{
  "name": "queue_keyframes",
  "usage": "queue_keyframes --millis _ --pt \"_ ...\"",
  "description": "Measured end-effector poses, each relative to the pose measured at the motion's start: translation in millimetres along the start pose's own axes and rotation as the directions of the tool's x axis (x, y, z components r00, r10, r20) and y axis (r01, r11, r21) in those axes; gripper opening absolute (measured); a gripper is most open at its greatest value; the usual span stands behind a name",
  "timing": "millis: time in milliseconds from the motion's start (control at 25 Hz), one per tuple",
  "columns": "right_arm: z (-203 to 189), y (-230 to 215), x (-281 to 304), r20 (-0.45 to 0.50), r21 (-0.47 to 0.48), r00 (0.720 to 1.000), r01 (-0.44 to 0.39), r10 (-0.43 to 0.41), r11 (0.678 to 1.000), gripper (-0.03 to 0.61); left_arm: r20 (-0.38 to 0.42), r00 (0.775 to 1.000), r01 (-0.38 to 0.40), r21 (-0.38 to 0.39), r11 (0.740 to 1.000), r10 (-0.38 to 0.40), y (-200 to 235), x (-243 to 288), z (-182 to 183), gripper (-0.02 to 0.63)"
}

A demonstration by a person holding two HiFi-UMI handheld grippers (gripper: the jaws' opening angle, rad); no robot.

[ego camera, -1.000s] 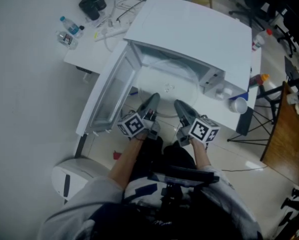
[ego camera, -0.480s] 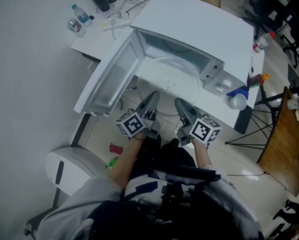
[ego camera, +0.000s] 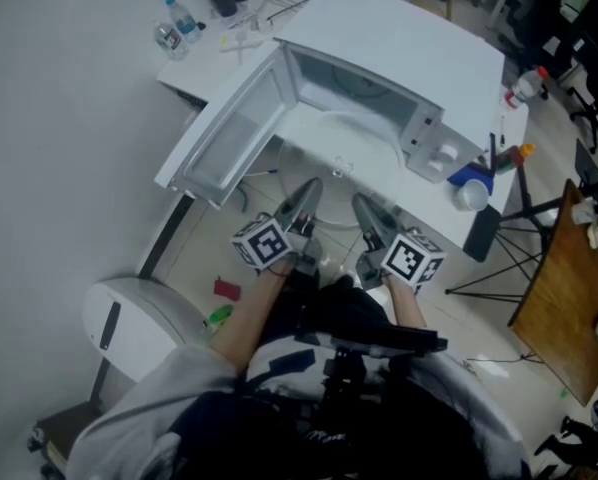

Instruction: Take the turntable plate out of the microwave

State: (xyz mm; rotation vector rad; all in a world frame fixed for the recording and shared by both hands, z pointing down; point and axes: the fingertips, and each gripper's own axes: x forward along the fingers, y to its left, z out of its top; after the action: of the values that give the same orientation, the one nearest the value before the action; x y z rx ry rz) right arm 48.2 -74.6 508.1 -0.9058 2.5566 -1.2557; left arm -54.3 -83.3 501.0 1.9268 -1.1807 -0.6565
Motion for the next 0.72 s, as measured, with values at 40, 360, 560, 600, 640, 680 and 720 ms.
queue_keyframes --millis 40,360,560,600,640,680,720 --pt "0 0 -1 -0.003 -0.006 1.0 0.001 -0.001 1.0 0.106 0.006 1.0 0.002 -0.002 1.0 -0.002 -2 -1 1 0.075" --pt "6 12 -4 -0.004 -0.02 1.0 -0.013 0.013 1.0 0.106 0.027 1.0 -0.001 0.007 1.0 0.001 -9 -5 3 0.075" --pt "4 14 -3 -0.014 -0.019 1.0 -0.018 0.018 1.0 0.106 0.038 0.999 -0.003 0.007 1.0 0.003 -10 -7 6 0.074" --pt "4 15 -3 -0.011 -0.018 1.0 -0.023 0.023 1.0 0.106 0.039 0.999 0.0 0.007 1.0 -0.001 -10 -7 6 0.074" --pt "5 15 -2 -0.007 -0.018 1.0 -0.031 0.03 0.999 0.106 0.041 0.999 0.001 0.008 1.0 -0.001 -10 -7 6 0.074" --pt "5 15 -2 -0.003 -0.018 0.999 -0.038 0.037 0.999 0.106 0.042 0.999 0.003 0.008 1.0 -0.003 -10 -7 6 0.074" --pt "5 14 -1 -0.002 -0.018 0.999 -0.041 0.041 0.999 0.106 0.043 0.999 0.009 0.007 1.0 -0.009 -11 -6 7 0.075"
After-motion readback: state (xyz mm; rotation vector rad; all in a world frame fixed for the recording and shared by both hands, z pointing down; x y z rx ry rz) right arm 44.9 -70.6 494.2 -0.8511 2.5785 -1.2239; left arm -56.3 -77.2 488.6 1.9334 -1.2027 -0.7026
